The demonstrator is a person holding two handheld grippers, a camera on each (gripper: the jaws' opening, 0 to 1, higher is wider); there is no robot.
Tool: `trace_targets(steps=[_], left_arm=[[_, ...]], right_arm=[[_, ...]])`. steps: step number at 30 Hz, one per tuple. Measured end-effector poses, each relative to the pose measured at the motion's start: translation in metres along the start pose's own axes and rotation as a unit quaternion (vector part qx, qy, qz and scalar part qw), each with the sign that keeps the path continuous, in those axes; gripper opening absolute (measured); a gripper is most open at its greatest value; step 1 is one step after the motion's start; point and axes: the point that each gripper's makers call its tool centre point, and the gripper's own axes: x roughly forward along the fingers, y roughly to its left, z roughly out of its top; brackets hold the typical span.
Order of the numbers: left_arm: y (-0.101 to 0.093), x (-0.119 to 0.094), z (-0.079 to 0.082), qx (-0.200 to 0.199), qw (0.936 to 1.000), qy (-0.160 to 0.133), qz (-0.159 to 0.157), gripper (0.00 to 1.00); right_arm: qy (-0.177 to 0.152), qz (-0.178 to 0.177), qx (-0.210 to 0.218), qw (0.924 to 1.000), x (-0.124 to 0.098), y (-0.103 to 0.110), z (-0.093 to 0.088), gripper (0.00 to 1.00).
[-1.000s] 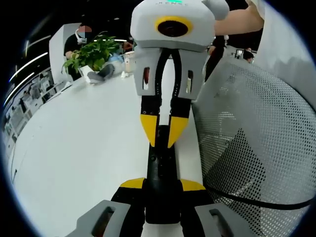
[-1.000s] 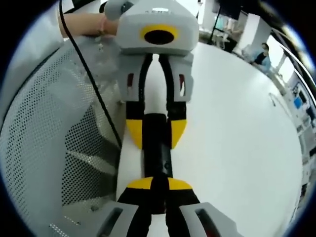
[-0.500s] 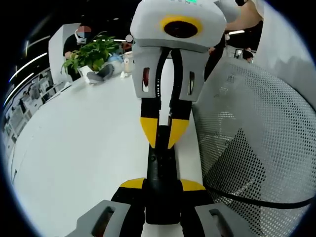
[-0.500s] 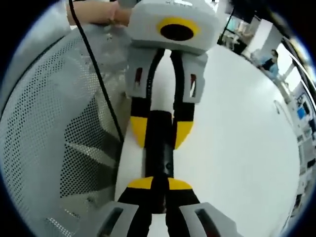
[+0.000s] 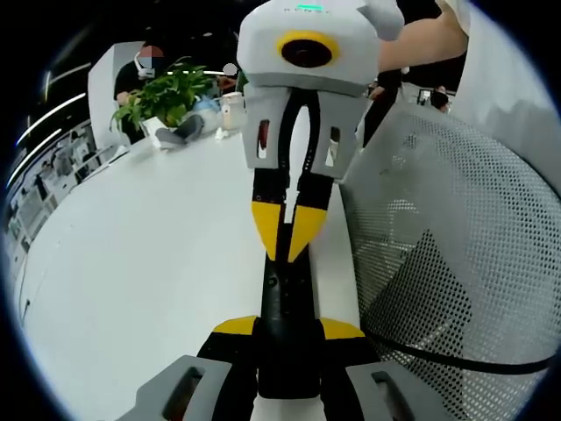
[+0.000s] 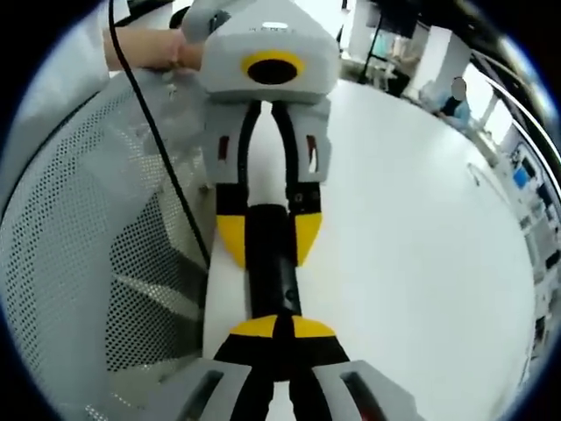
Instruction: Press the specified remote control buttons in sequence, fully releasing each button before pressing the next.
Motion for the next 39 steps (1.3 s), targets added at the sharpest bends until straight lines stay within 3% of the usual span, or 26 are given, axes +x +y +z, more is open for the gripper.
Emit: trace_targets(steps=[6, 15, 25, 27, 39], left_arm=[[0.0000, -0.0001, 0.0000, 0.001, 1.0000, 0.001, 0.000, 0.24], [0.0001, 0.0001, 0.0003, 0.002, 1.0000, 0.002, 0.000, 0.24], [0.0001, 0.0003, 0.0000, 0.001, 1.0000, 0.001, 0.000, 0.24], [0.0000, 0.0002, 0.0001, 0.001, 1.0000, 0.001, 0.000, 0.24], [-0.0002, 0.0003, -0.0004, 0.001, 1.0000, 0.001, 0.001, 0.24]], right_arm=[[0.000, 0.004, -0.017, 0.9998, 0.0016, 0.0027, 0.0034, 0.00], [0.023, 0.006, -0.049, 0.9985, 0.0038, 0.0052, 0.0022, 0.00], [-0.004, -0.005, -0.018, 0.9998, 0.0023, 0.0034, 0.0018, 0.00], [-0.006, -0.008, 0.005, 0.9999, 0.0018, 0.0020, 0.0025, 0.00], [-0.005, -0.003, -0.014, 0.9999, 0.0033, 0.0049, 0.0051, 0.00]])
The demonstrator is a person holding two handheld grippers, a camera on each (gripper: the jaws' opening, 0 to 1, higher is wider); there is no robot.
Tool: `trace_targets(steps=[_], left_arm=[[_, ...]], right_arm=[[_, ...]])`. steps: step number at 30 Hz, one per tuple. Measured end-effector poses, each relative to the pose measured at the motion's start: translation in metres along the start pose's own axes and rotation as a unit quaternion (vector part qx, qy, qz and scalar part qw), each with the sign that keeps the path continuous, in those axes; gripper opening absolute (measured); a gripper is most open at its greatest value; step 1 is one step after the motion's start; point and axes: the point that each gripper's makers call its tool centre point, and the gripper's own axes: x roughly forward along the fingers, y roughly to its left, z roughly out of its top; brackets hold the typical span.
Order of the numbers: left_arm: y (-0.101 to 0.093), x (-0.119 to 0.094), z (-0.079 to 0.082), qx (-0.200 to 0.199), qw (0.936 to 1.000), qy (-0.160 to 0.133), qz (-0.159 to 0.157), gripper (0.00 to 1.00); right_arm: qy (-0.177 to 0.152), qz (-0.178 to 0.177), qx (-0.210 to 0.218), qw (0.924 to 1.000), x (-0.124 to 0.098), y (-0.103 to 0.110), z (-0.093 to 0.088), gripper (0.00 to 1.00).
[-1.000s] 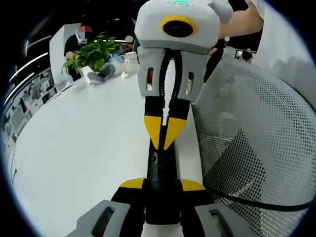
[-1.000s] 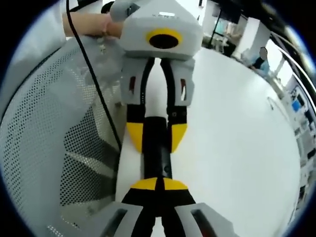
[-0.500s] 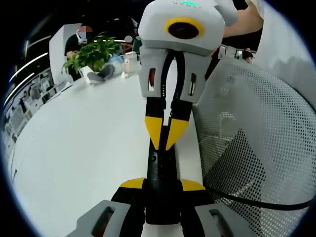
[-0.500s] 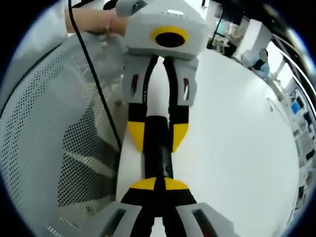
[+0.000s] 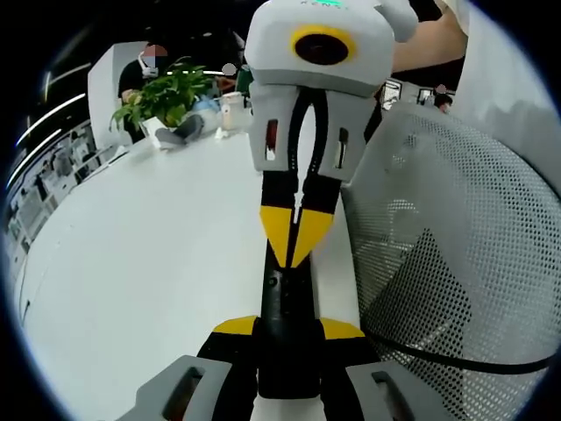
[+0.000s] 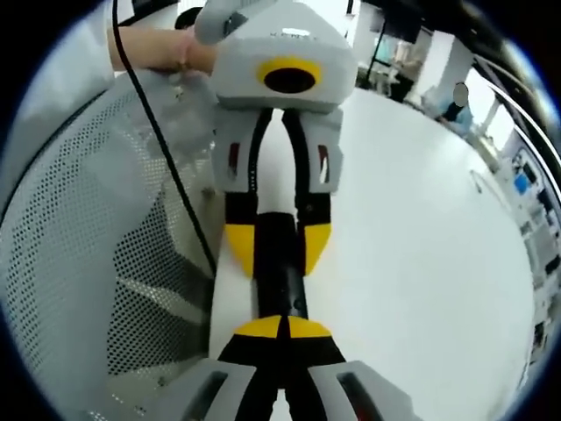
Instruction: Press the specified remote control buttons in sequence, fully releasing each button before pressing the next.
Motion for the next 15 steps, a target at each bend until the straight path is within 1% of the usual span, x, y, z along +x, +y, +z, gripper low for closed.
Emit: trace_targets(steps=[2, 4, 10, 15], left_arm=[[0.0000, -0.0002, 0.0000, 0.000, 1.0000, 0.000, 0.000, 0.24], [0.0001, 0.0000, -0.0002, 0.000, 1.0000, 0.000, 0.000, 0.24], [-0.0001, -0.0001, 0.0004, 0.001, 1.0000, 0.001, -0.001, 0.24], [-0.0001, 0.0000, 0.0004, 0.001, 1.0000, 0.001, -0.001, 0.24]], right_arm=[[0.000, 0.002, 0.007, 1.0000, -0.0003, -0.0001, -0.0001, 0.00], [0.001, 0.001, 0.004, 1.0000, 0.0005, -0.0001, -0.0003, 0.00], [0.007, 0.005, 0.011, 0.9999, 0.0010, -0.0010, -0.0006, 0.00], [-0.004, 0.004, 0.025, 0.9997, 0.0002, -0.0009, -0.0006, 0.00]])
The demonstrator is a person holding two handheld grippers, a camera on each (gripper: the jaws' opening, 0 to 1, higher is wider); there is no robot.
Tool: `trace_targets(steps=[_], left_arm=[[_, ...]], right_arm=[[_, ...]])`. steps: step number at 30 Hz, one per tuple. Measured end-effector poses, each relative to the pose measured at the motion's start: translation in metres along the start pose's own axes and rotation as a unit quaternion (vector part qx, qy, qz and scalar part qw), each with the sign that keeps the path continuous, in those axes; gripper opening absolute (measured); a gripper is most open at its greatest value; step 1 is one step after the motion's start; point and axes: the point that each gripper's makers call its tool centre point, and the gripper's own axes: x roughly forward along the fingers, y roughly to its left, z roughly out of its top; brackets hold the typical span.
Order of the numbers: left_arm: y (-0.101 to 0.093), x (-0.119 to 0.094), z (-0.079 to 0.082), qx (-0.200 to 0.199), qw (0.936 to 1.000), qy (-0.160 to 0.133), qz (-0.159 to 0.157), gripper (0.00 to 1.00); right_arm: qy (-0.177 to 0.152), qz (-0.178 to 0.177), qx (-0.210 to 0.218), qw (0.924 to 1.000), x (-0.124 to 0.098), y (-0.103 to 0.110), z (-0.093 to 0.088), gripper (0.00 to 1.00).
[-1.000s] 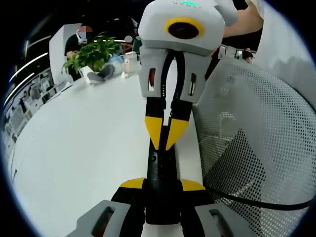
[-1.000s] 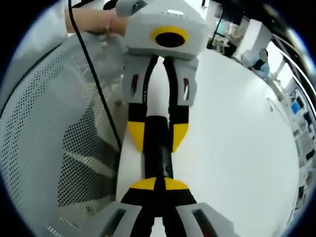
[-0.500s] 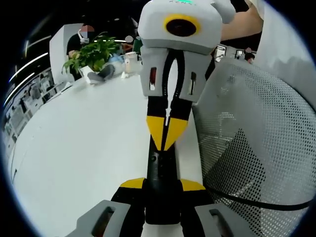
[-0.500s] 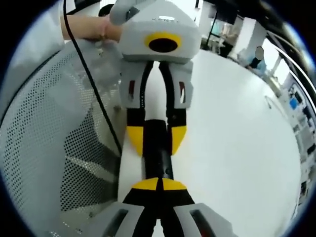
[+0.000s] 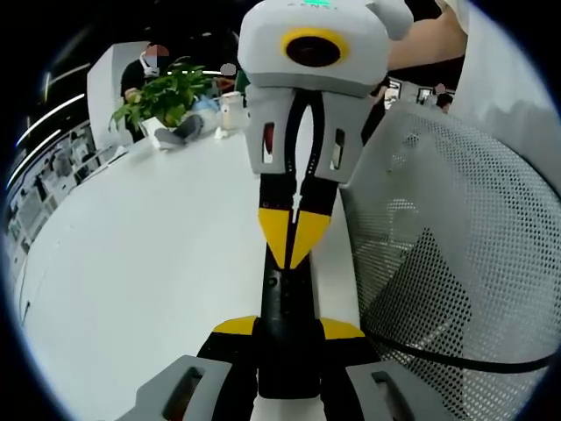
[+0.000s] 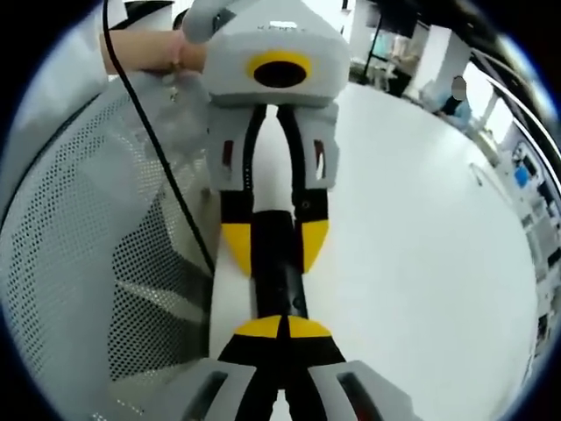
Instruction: Press the specified remote control buttons in sequence, fully releasing each button before pressing the next.
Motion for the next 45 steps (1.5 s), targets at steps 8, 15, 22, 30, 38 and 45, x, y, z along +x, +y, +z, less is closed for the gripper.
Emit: trace_targets(steps=[8, 15, 22, 30, 38, 45], left_arm=[[0.000, 0.000, 0.000, -0.001, 1.0000, -0.001, 0.001, 0.24], [0.000, 0.000, 0.000, 0.000, 1.0000, 0.000, 0.000, 0.24], [0.000, 0.000, 0.000, -0.001, 1.0000, -0.001, 0.000, 0.24], [0.000, 0.000, 0.000, -0.003, 1.0000, -0.003, 0.001, 0.24], [0.001, 0.000, 0.000, -0.007, 1.0000, -0.006, -0.001, 0.24], [0.000, 0.000, 0.000, -0.007, 1.0000, -0.007, -0.001, 0.24]], right_arm=[[-0.005, 0.002, 0.008, 0.9999, -0.002, -0.001, -0.002, 0.00], [0.000, -0.006, 0.009, 0.9999, -0.005, -0.002, -0.009, 0.00], [0.004, -0.007, 0.004, 1.0000, -0.003, -0.003, -0.009, 0.00], [-0.008, 0.001, 0.018, 0.9998, -0.005, -0.004, -0.009, 0.00], [0.000, 0.004, 0.014, 0.9999, -0.009, -0.004, -0.016, 0.00], [0.004, 0.000, 0.022, 0.9997, -0.012, -0.006, -0.022, 0.00]])
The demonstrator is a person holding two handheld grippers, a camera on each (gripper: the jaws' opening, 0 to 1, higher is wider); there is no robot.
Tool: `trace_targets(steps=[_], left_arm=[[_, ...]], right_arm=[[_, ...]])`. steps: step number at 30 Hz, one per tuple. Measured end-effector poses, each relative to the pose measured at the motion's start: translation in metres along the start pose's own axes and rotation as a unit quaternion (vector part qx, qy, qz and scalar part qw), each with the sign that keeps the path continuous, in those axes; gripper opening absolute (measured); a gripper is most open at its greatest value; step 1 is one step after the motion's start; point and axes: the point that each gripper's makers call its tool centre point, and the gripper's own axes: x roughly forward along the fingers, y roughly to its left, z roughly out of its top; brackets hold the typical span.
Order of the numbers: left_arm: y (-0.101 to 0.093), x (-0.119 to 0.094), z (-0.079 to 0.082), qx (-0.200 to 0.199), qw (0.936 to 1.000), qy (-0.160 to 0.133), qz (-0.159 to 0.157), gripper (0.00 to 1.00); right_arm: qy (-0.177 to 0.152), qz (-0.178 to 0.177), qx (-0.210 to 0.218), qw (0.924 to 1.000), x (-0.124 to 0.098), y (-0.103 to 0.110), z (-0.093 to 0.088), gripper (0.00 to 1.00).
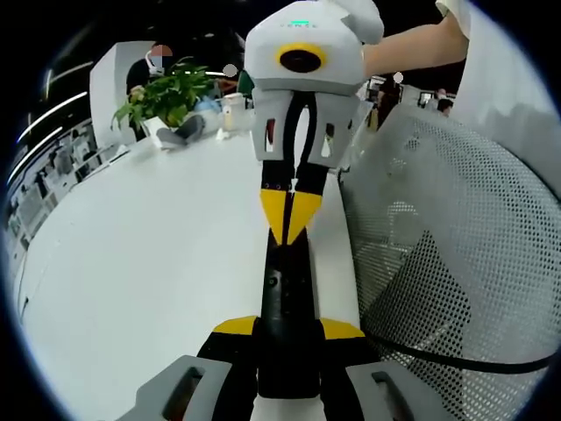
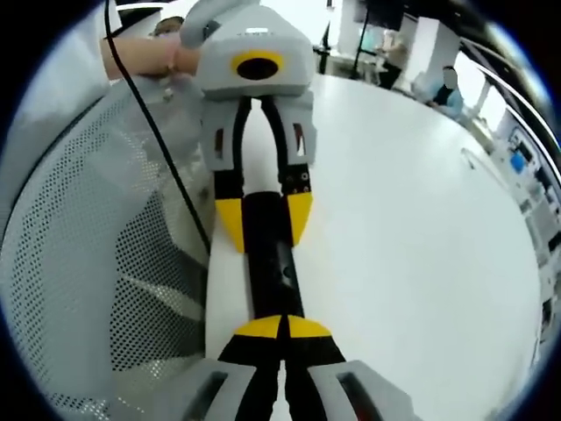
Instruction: Press the specified remote control buttons in sequence, fully releasing each button before pressing the next.
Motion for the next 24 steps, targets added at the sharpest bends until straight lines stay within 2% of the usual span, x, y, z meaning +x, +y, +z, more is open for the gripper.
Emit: trace_targets(steps=[3, 4, 5, 6, 8, 10, 12, 15, 24], left_arm=[[0.0001, 0.0001, -0.0001, 0.001, 1.0000, 0.001, 0.000, 0.24], [0.0001, 0.0001, 0.0000, 0.001, 1.0000, 0.001, 0.000, 0.24], [0.0001, -0.0001, 0.0002, 0.001, 1.0000, 0.001, 0.000, 0.24], [-0.0001, -0.0001, 0.0003, 0.003, 1.0000, 0.002, 0.000, 0.24], [-0.0001, 0.0000, 0.0002, 0.004, 1.0000, 0.003, 0.001, 0.24], [-0.0001, 0.0000, 0.0000, 0.004, 1.0000, 0.003, 0.001, 0.24], [-0.0001, 0.0000, -0.0001, 0.005, 1.0000, 0.003, 0.001, 0.24], [0.0000, 0.0000, -0.0003, 0.005, 1.0000, 0.003, 0.001, 0.24], [0.0000, 0.0001, 0.0000, 0.005, 1.0000, 0.004, 0.001, 0.24]], right_arm=[[0.007, -0.009, -0.005, 0.9999, 0.0013, 0.0005, 0.0007, 0.00], [0.017, -0.017, -0.028, 0.9993, 0.0009, -0.0010, 0.0003, 0.00], [0.035, -0.026, -0.072, 0.9965, 0.0018, -0.0002, 0.0008, 0.00], [0.050, -0.035, -0.096, 0.9935, 0.0030, 0.0011, 0.0014, 0.00], [0.061, -0.041, -0.103, 0.9920, 0.0041, 0.0016, 0.0011, 0.00], [0.050, -0.035, -0.077, 0.9952, 0.0035, 0.0001, 0.0013, 0.00], [0.025, -0.024, -0.030, 0.9989, 0.0028, -0.0010, 0.0018, 0.00], [0.006, -0.021, -0.010, 0.9997, 0.0013, -0.0017, 0.0013, 0.00], [-0.002, -0.011, -0.002, 0.9999, 0.0030, 0.0047, 0.0083, 0.00]])
